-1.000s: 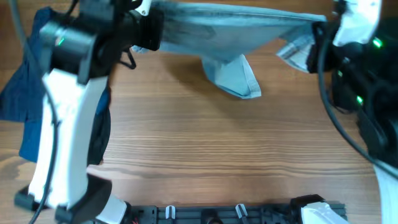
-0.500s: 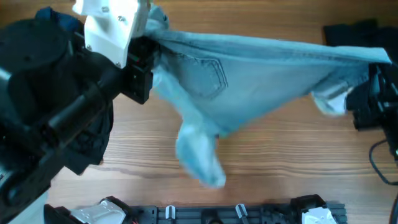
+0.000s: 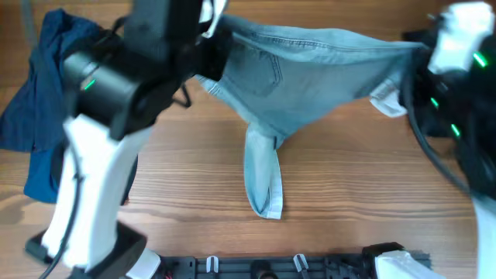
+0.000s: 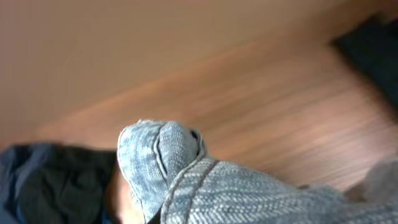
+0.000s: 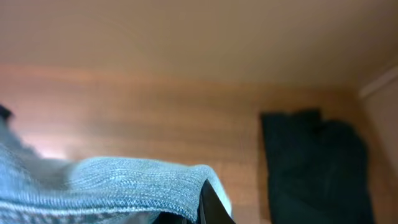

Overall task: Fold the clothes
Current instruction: 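Lift the jeans with both grippers and stretch them apart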

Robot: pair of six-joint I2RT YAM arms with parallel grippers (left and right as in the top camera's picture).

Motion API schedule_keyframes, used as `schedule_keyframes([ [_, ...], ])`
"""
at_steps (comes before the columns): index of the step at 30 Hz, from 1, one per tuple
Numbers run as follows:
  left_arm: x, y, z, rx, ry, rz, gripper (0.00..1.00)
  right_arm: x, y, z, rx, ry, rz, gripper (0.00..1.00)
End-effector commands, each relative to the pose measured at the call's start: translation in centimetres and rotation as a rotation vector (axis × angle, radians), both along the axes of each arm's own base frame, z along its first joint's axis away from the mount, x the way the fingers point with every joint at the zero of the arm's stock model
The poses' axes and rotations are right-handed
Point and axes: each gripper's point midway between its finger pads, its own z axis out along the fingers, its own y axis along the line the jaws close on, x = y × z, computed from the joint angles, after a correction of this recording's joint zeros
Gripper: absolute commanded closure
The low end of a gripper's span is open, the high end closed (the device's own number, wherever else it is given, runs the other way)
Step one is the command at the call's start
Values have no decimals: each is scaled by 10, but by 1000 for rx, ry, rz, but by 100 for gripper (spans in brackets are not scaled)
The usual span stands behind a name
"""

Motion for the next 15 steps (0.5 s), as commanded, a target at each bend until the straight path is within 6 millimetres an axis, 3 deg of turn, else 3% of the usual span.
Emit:
schedule_keyframes([
  [1, 42, 11, -41, 64, 75, 114, 96, 49, 13, -65, -14, 186, 33, 96],
  [9, 122, 45, -140, 105, 234, 281, 96, 147, 37, -189, 6, 363, 70, 96],
  [10, 131, 49, -148, 103, 238, 293, 96, 152, 39, -195, 9, 365, 73, 96],
  [13, 148, 56, -152, 85, 209, 316, 96, 171, 32, -195, 13, 310, 59, 96],
  [15, 166, 54, -119, 17, 75, 324, 96, 188, 8, -149, 28, 174, 16, 96],
])
